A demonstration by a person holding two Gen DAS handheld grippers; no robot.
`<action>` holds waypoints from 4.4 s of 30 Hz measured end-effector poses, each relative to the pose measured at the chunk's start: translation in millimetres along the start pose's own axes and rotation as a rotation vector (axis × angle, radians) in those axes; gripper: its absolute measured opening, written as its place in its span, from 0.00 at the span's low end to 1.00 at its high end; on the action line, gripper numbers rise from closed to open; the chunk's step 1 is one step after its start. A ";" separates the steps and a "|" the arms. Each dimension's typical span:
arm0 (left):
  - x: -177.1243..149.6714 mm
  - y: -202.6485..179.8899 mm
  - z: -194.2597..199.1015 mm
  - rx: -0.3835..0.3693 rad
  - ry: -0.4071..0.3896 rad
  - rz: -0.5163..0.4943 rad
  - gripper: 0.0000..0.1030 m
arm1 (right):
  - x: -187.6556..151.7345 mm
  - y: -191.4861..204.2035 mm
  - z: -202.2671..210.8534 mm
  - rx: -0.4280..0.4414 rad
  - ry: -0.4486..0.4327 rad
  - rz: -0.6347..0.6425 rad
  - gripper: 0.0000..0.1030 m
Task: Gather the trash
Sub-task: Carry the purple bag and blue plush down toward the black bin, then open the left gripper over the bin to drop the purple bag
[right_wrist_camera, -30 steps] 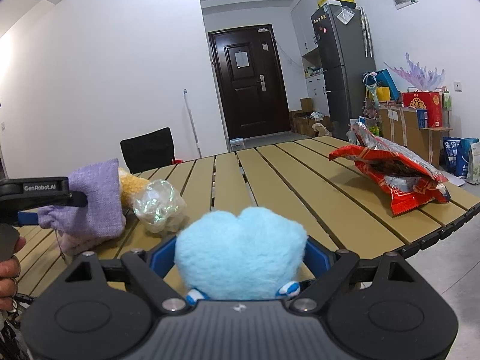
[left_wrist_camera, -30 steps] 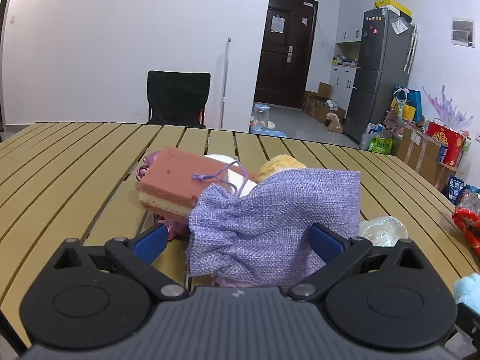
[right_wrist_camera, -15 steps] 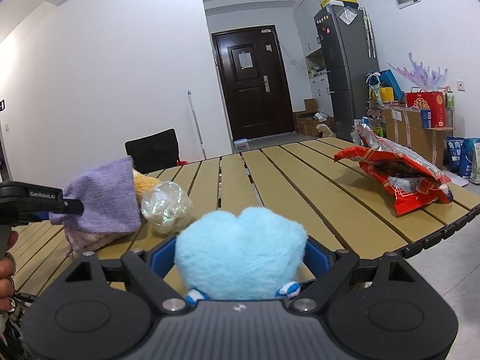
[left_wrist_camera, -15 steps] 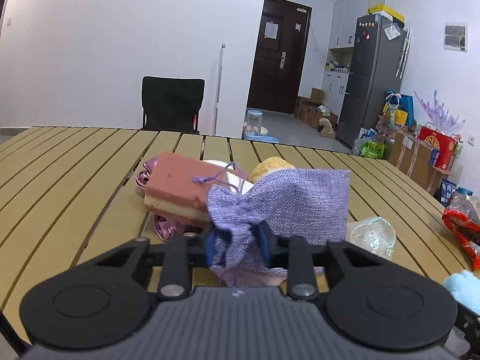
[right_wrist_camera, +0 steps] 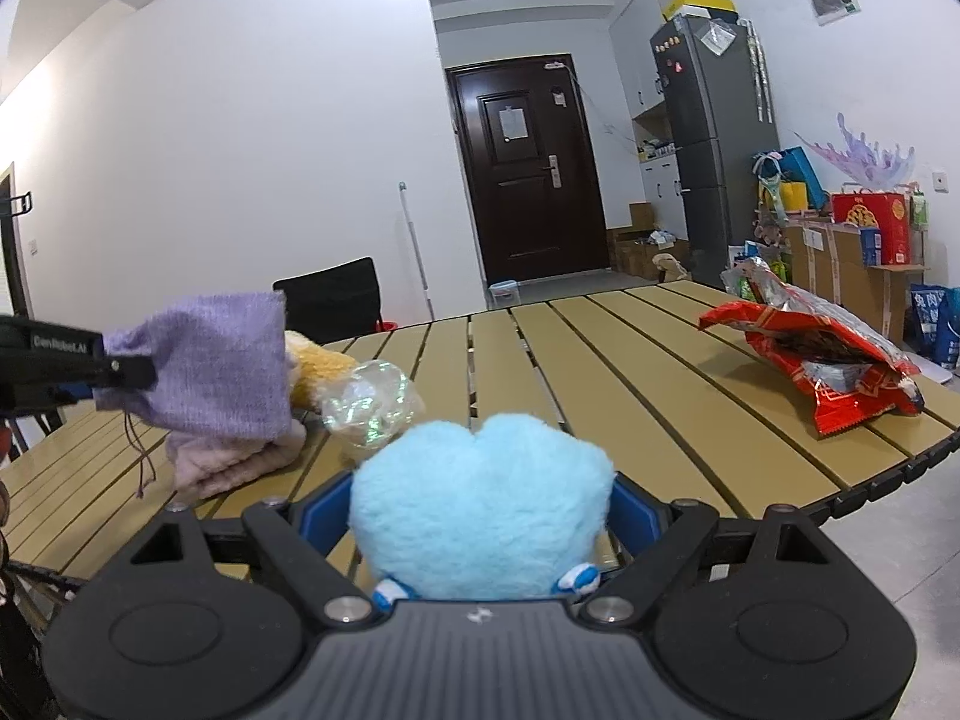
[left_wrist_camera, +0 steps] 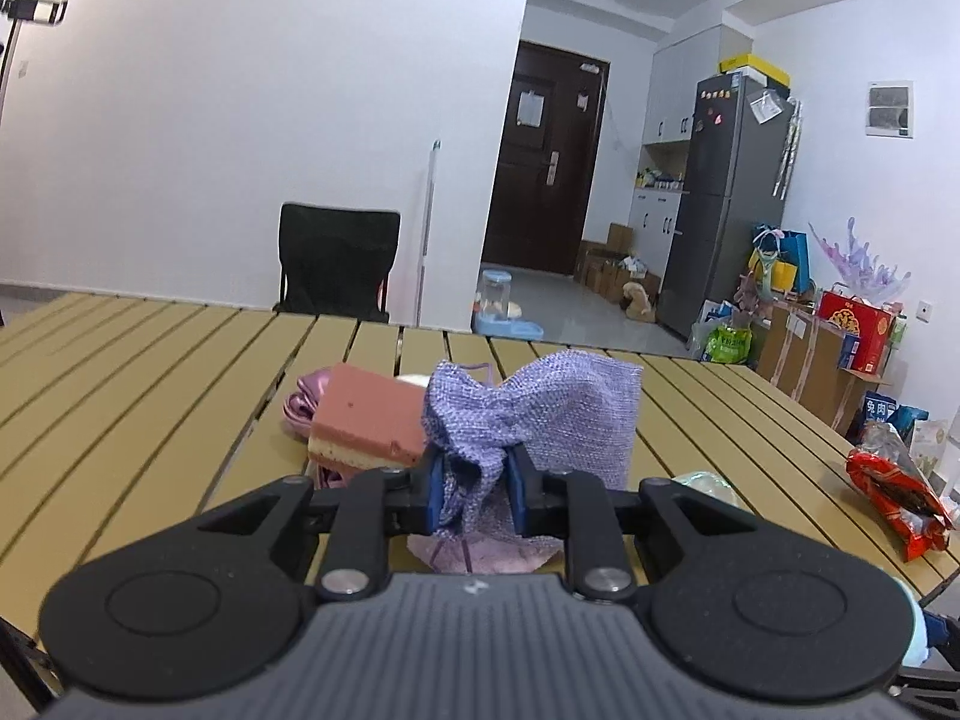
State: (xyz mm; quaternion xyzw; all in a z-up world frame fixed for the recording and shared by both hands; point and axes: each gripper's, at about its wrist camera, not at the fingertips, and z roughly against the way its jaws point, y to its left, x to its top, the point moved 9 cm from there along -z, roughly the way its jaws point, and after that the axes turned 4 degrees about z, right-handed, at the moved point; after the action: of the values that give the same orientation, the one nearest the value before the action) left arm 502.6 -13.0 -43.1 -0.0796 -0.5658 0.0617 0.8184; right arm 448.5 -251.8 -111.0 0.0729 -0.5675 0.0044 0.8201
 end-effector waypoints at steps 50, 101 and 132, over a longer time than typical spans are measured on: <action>-94.5 33.6 219.4 0.083 0.044 -0.105 0.21 | -80.0 74.4 144.3 0.161 0.090 0.064 0.84; -206.3 82.5 135.0 0.193 0.455 -0.118 0.21 | -190.6 7.9 80.1 0.006 0.446 -0.058 0.84; -258.7 19.7 21.7 0.138 0.665 -0.112 0.33 | -228.9 -37.0 53.5 -0.067 0.524 -0.102 0.84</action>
State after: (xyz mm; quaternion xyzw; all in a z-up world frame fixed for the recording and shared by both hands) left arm 391.0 -41.7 -276.6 -0.0086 -0.2660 0.0256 0.9636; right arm 320.7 -277.8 -310.0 0.0705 -0.3311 -0.0371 0.9402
